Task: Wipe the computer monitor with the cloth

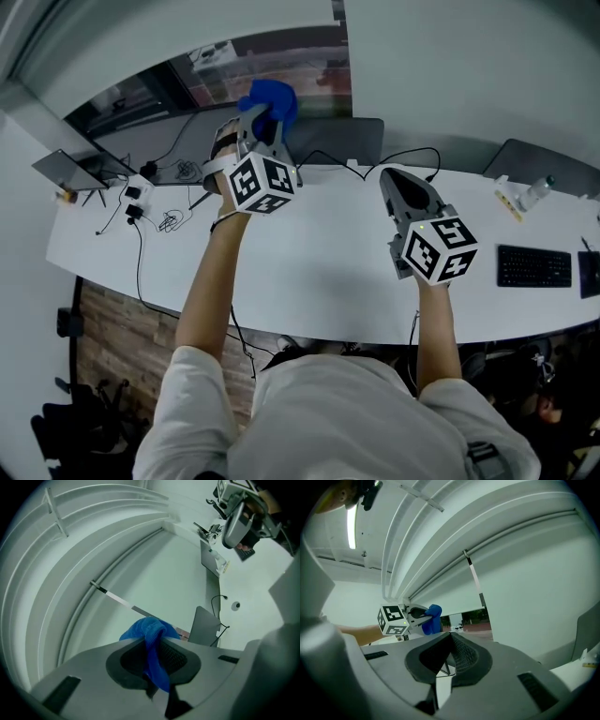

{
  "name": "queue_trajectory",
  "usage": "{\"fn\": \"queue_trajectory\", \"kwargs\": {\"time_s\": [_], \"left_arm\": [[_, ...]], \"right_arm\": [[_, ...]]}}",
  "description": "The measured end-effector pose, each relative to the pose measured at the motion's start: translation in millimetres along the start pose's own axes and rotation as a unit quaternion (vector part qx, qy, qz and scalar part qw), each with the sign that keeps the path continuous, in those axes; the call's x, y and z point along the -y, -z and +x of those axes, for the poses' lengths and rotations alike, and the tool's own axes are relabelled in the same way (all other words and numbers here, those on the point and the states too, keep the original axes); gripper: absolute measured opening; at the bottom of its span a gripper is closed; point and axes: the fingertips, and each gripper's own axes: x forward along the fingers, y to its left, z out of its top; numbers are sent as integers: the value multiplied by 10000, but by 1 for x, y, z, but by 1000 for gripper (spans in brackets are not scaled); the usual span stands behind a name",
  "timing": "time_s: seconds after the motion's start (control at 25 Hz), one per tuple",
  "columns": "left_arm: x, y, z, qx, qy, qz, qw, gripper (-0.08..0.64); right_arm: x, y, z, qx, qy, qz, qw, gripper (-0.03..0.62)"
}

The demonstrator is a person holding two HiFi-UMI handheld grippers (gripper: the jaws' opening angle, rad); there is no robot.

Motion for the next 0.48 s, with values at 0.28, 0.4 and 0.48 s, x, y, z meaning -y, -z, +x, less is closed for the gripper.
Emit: {"fn": "queue_trajectory", "kwargs": {"time_s": [0.28, 0.4, 0.48], "left_arm": [[53, 15, 14, -274, 506, 583, 9966, 75], [77, 28, 23, -400, 729, 545, 9950, 75], [95, 35, 29, -470, 909, 519, 9934, 75]], "right_arm": [[9, 16, 12, -125, -64, 192, 9997, 14], [17, 27, 16, -183, -83, 378, 9991, 14], [24, 34, 19, -206, -75, 507, 9985, 14]]}}
